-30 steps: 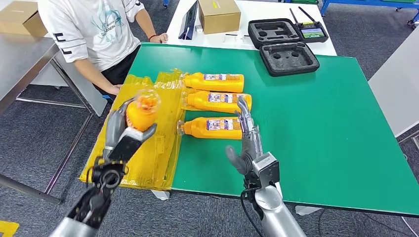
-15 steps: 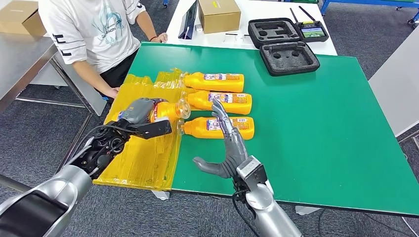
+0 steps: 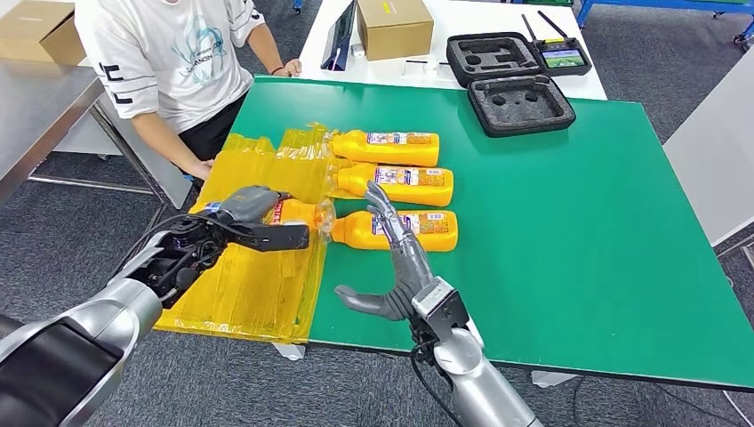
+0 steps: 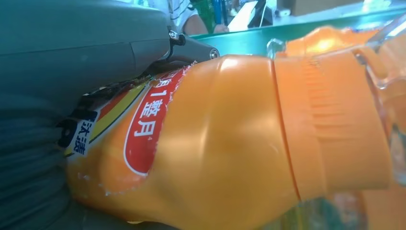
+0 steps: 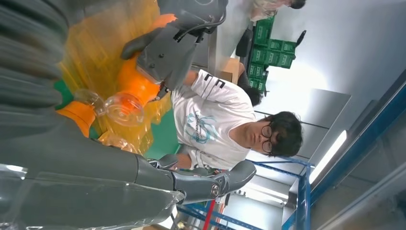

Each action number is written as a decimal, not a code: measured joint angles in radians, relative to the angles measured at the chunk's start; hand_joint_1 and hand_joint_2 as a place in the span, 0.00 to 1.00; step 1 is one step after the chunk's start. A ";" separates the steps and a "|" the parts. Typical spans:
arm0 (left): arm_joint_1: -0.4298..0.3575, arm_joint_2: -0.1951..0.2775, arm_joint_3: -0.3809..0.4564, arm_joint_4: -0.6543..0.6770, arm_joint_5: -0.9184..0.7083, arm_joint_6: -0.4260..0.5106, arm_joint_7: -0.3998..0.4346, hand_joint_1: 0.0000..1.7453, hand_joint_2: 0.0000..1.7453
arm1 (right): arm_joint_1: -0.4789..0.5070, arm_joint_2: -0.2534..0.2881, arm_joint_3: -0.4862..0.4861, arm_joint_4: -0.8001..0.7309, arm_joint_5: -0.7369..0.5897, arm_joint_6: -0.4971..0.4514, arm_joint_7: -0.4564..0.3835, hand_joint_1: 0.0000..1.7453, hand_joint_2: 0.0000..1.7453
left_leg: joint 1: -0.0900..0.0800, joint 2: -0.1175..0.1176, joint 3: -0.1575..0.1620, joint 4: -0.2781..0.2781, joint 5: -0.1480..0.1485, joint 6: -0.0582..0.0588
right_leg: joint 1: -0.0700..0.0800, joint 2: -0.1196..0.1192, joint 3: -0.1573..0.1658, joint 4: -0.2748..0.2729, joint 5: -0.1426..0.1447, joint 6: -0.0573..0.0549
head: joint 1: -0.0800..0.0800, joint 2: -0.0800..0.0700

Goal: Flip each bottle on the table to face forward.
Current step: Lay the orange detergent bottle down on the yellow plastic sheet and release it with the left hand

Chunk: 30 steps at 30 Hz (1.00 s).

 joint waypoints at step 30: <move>-0.001 -0.013 -0.081 0.142 -0.057 -0.071 0.084 0.74 1.00 | -0.038 0.025 0.003 0.098 0.006 0.047 -0.007 0.00 1.00 | 0.000 0.000 0.000 0.000 0.000 0.000 | 0.000 0.000 0.000 0.000 0.000 0.000 | 0.000 0.000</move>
